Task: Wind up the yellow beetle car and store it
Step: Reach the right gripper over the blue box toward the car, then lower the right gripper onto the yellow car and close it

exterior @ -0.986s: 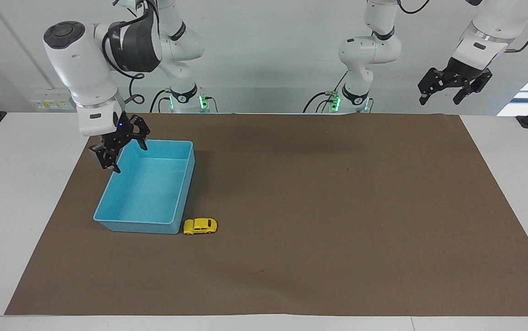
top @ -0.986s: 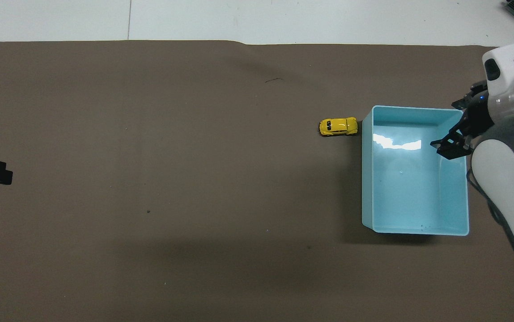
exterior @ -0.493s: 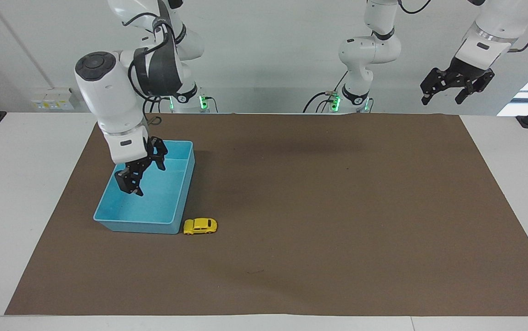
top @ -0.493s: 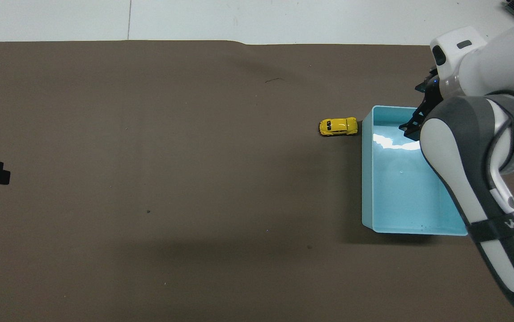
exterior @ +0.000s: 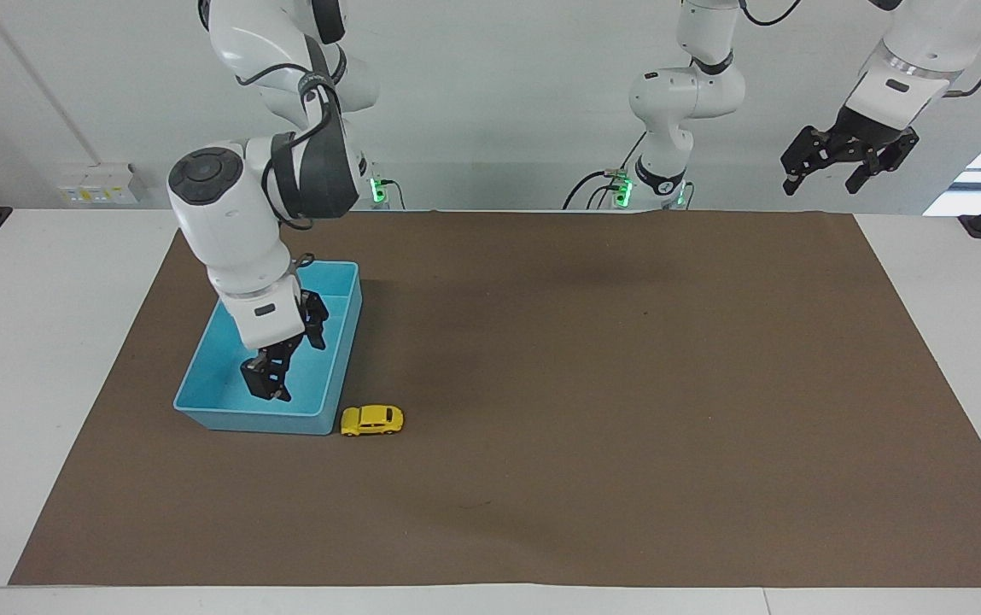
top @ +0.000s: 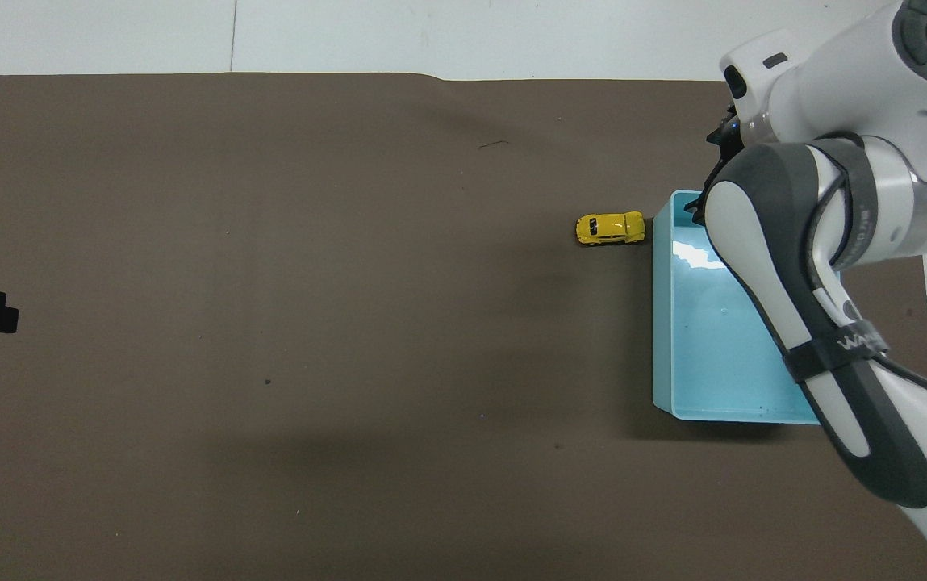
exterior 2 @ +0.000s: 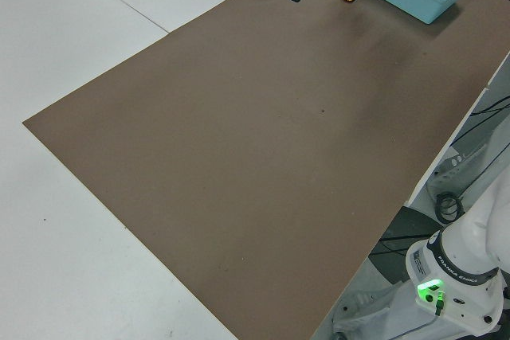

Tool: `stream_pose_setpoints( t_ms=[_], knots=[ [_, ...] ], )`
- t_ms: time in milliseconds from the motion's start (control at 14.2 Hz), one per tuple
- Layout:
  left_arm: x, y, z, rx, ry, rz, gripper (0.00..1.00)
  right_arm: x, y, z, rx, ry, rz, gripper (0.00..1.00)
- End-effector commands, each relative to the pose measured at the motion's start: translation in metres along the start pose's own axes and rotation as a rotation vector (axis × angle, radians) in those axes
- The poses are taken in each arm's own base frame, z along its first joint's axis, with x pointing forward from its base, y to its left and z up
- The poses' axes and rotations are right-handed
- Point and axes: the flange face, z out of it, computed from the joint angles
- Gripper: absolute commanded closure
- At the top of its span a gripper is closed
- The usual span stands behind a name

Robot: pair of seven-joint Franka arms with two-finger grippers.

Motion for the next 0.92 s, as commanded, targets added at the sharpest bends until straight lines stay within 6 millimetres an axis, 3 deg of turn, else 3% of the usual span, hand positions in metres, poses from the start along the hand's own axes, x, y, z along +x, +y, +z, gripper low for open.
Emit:
stream_pose_setpoints(
  t_ms=[0, 422, 845],
  knots=[
    [-0.003, -0.002, 0.000, -0.017, 0.008, -0.011, 0.00, 0.013, 0.014, 0.024, 0.000, 0.025, -0.035, 0.00],
    [-0.003, -0.002, 0.000, -0.018, 0.008, -0.013, 0.00, 0.044, 0.002, 0.066, -0.012, 0.041, -0.080, 0.00],
    [-0.003, -0.002, 0.000, -0.018, 0.008, -0.013, 0.00, 0.039, -0.005, 0.116, -0.018, 0.044, -0.200, 0.00]
  ],
)
